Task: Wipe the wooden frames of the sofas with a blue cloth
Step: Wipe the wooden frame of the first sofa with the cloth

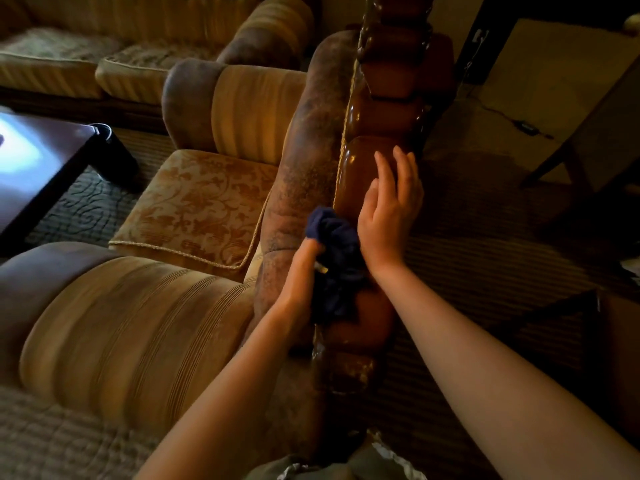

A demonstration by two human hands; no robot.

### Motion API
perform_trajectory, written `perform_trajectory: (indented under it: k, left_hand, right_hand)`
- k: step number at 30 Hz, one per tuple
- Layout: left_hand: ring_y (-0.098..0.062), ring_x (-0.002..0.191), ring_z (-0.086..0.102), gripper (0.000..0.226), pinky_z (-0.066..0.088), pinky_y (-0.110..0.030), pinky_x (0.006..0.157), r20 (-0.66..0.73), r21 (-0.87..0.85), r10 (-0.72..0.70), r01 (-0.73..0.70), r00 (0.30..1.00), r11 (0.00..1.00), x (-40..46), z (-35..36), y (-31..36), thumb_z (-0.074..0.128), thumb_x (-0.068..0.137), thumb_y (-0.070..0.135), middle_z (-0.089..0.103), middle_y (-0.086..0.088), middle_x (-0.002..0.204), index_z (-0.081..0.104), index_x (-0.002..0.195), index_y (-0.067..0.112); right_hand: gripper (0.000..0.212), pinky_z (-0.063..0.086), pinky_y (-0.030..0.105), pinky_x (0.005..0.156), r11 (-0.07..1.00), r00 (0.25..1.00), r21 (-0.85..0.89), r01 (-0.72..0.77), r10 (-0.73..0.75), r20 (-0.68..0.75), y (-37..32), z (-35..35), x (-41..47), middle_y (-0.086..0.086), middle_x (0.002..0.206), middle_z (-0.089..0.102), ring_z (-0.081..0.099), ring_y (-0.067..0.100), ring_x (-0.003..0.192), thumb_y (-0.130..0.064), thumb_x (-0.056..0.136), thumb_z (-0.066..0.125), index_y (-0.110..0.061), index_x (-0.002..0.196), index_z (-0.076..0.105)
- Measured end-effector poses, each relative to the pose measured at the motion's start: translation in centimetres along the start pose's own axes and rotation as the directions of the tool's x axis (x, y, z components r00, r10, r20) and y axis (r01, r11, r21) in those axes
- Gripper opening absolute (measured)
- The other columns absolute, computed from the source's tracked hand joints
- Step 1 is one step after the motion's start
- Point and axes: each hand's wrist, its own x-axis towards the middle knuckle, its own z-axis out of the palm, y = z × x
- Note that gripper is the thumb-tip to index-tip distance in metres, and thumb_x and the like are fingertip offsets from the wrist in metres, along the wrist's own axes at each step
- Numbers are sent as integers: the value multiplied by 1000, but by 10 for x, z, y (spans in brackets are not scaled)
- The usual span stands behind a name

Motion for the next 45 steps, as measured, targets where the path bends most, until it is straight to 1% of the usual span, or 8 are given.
perform_trajectory:
  k: [3,7,12,20,23,29,35,45]
  left_hand:
    - [2,90,58,35,47,-18,79,-46,107,154,-148,987,983,22,26,32,38,99,41,60,11,103,47,127,22]
    - [-15,111,58,48,45,-26,96,-159,296,293,-237,943,925,55,37,43,35,100,44,60,-4,122,47,135,13]
    - [-19,125,51,80,38,-41,110,-143,284,216,-169,966,944,63,13,21,32,86,70,53,-8,137,43,141,14]
    - [-1,88,66,42,53,-16,70,-61,122,108,-100,992,987,45,-8,-1,28,103,38,54,-12,132,44,134,14]
    - [-5,83,66,47,53,-22,69,-105,85,11,-2,994,996,34,-12,-9,37,100,43,56,-13,129,46,135,13]
    - [-6,83,69,28,52,-18,63,-137,78,99,-88,986,993,24,8,9,48,97,34,70,2,97,59,116,17]
    - [-17,104,61,39,47,-37,98,-212,362,223,-136,951,922,47,32,33,36,101,38,64,-4,113,53,126,15]
    - [-15,107,63,48,50,-25,92,-106,301,234,-193,967,934,16,6,4,34,100,43,65,-5,120,52,132,12]
  right_hand:
    - [37,33,48,107,997,1000,70,-19,18,15,2,-1,0,14,139,48,37,31,134,-19,97,37,-9,126,58]
    - [40,30,46,109,990,999,139,-39,38,14,3,-3,1,15,139,48,36,30,134,-20,96,35,-8,124,60]
    - [40,32,48,108,987,999,156,-44,43,8,4,-1,1,15,138,49,37,30,134,-22,97,33,-8,124,60]
    - [39,33,50,107,987,999,155,-44,45,-1,4,0,1,15,138,50,37,30,133,-20,96,35,-8,123,61]
    - [39,32,50,107,986,999,159,-52,51,10,3,-1,2,14,138,49,36,29,134,-21,96,34,-9,123,61]
    - [40,29,48,109,982,997,174,-71,66,34,3,-2,2,13,140,47,35,29,135,-21,96,34,-10,125,60]
    - [41,28,46,110,982,997,178,-66,58,51,2,-3,2,14,140,47,34,30,135,-21,95,34,-9,125,59]
    - [40,28,43,111,985,986,151,-87,63,156,-3,-18,5,14,142,45,33,31,137,-16,94,36,-8,126,58]
